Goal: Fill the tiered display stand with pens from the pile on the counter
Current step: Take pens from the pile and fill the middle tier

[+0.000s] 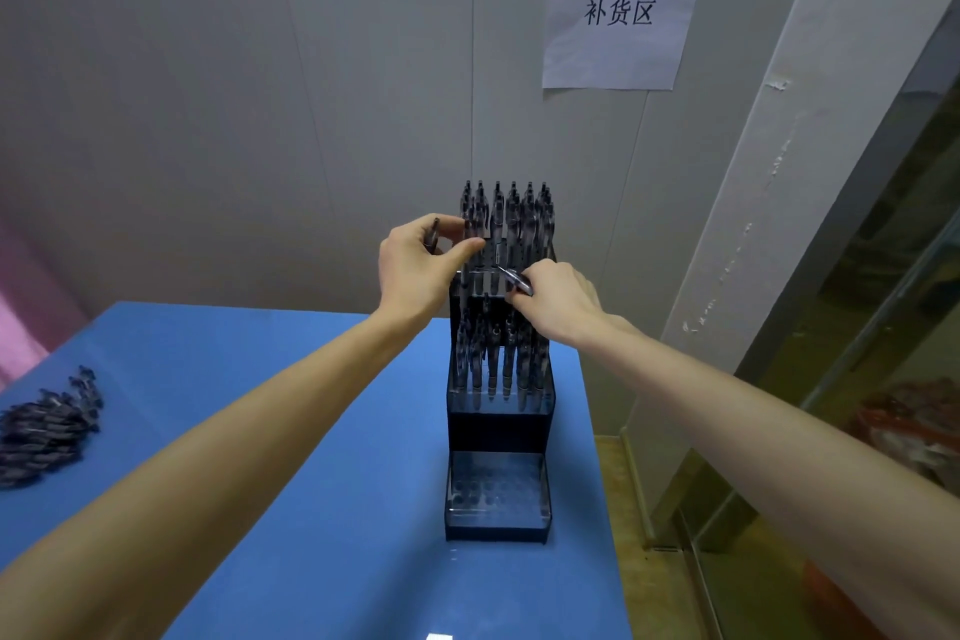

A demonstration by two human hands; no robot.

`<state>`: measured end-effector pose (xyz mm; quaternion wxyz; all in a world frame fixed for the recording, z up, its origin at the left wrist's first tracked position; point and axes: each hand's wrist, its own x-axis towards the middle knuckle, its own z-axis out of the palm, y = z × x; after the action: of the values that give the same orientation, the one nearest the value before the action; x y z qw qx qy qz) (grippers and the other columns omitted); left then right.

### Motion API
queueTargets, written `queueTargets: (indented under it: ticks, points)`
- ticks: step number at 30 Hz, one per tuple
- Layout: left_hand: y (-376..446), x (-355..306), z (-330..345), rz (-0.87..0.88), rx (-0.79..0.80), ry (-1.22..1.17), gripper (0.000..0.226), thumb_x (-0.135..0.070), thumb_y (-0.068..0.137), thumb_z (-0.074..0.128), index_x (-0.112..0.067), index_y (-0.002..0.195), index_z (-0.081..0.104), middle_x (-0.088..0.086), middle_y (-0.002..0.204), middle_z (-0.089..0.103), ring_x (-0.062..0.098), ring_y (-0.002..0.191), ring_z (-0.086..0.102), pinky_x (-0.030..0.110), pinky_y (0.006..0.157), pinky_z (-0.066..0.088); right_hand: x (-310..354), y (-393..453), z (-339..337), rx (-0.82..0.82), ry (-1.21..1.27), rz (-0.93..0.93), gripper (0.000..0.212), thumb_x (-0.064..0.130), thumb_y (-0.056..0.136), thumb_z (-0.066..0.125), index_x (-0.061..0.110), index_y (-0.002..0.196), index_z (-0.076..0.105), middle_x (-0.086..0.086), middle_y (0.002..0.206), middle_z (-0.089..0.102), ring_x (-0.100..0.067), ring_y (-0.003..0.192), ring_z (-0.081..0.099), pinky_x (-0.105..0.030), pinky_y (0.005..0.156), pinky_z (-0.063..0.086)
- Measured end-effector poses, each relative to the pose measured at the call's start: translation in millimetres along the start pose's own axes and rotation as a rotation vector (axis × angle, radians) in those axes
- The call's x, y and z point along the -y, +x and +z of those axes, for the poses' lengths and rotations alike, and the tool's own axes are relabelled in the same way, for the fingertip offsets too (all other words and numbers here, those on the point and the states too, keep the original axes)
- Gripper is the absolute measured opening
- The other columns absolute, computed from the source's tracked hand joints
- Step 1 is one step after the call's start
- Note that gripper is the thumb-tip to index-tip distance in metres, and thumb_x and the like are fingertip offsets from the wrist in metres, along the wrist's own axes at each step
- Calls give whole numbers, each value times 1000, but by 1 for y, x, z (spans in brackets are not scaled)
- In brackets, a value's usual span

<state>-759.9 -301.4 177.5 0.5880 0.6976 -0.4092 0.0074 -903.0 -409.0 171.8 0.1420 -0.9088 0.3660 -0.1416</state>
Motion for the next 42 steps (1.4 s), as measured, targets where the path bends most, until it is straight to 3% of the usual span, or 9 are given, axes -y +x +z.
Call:
queueTargets:
  ticks: [5, 12, 17, 21, 23, 28, 31, 38, 42]
  points:
    - [4, -2, -1, 9, 3, -44, 31, -37, 82, 85, -21, 108, 78, -13, 92, 76, -5, 60, 54, 19, 68, 51, 4, 2, 0, -68, -47, 12, 22, 31, 91, 72, 13, 81, 63, -3, 74, 63, -28, 71, 63, -33, 60, 47]
    - [1, 0, 1, -4, 21, -52, 31, -34, 82, 85, -22, 110, 78, -13, 96, 76, -2, 71, 60, 32, 83, 60, 5, 1, 4, -102, 14, 62, 25, 37, 91, 73, 14, 84, 67, -5, 80, 68, -28, 75, 64, -36, 67, 54]
    - [-1, 7, 4, 42, 62, 10, 28, -33, 85, 83, -25, 111, 78, -13, 95, 76, -1, 71, 61, 37, 81, 61, 8, 0, 6, -116, -49, 22, 18, 31, 94, 68, 17, 83, 67, -4, 77, 67, -29, 76, 66, -34, 63, 49]
    - [-2, 15, 7, 10, 86, 79, 27, -37, 84, 83, -29, 108, 78, -18, 94, 75, 5, 89, 70, 38, 85, 60, 10, 2, 7, -94, 20, 78, 19, 33, 91, 72, 18, 81, 64, -3, 76, 65, -28, 75, 63, -31, 63, 44]
    - [-4, 20, 9, -11, 110, 109, 25, -36, 84, 83, -29, 107, 78, -18, 93, 74, 2, 89, 69, 37, 86, 60, 8, 3, 8, -91, 38, 98, 21, 34, 91, 73, 18, 79, 63, -3, 76, 65, -28, 74, 63, -31, 63, 44]
    - [-10, 25, 12, -59, 143, 208, 23, -40, 85, 80, -31, 106, 78, -17, 97, 76, 2, 87, 67, 32, 81, 58, -1, 3, 16, -50, 72, 138, 24, 35, 89, 75, 16, 79, 64, -4, 76, 65, -28, 75, 64, -32, 64, 46]
    - [-13, 24, 13, -22, 103, 270, 21, -42, 85, 80, -32, 103, 77, -18, 99, 72, 1, 81, 61, 26, 71, 49, -3, 4, 22, -66, 113, 188, 26, 37, 86, 79, 13, 82, 68, -5, 76, 68, -29, 75, 67, -33, 64, 51]
    - [-26, 35, 12, -82, 114, 270, 21, -41, 87, 77, -30, 105, 78, -17, 79, 68, 1, 67, 53, 23, 61, 39, -1, 0, 29, -158, 98, 214, 24, 42, 82, 81, 20, 88, 73, -2, 85, 72, -27, 82, 69, -37, 73, 57]
    - [-26, 31, 10, -19, 128, 364, 21, -44, 88, 75, -31, 104, 77, -16, 76, 64, 11, 73, 58, 27, 64, 44, -4, -4, 29, -210, 25, 123, 27, 44, 91, 71, 19, 84, 68, 0, 79, 68, -29, 79, 67, -34, 63, 47]
